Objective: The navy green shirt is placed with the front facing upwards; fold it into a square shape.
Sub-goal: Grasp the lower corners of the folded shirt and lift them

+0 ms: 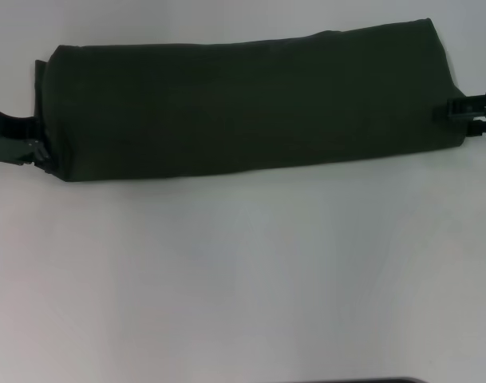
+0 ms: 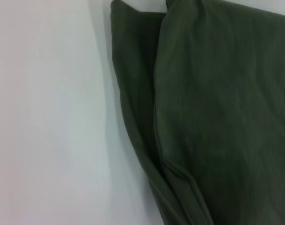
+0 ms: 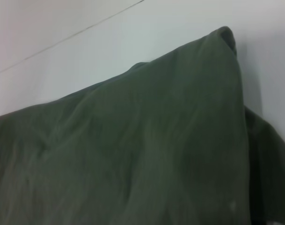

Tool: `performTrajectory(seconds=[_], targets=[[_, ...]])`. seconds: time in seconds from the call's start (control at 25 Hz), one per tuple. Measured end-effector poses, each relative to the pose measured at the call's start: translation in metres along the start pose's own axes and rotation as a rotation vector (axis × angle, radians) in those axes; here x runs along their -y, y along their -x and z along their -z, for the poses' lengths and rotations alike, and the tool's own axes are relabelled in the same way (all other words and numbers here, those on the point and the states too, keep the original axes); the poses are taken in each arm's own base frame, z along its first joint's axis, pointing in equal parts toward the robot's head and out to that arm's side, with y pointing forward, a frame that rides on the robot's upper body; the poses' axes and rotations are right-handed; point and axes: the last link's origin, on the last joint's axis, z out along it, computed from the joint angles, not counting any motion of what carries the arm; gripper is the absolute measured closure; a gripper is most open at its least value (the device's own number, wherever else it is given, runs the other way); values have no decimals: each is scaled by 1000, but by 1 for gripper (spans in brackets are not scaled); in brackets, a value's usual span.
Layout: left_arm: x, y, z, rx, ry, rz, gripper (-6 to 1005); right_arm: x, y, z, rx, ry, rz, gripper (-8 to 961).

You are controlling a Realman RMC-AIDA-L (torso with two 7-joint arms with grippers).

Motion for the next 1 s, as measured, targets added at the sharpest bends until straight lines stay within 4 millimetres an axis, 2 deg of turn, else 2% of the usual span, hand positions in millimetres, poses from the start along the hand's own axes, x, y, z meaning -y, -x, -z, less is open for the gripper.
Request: performTrajectory(seconds=[0.56, 1.0], targets=[[-4, 0, -2, 6, 7, -6, 926, 0, -4, -6, 8, -5, 56, 13], [-5, 0, -1, 9, 10, -11, 915, 3, -5, -9, 19, -19, 19, 12]])
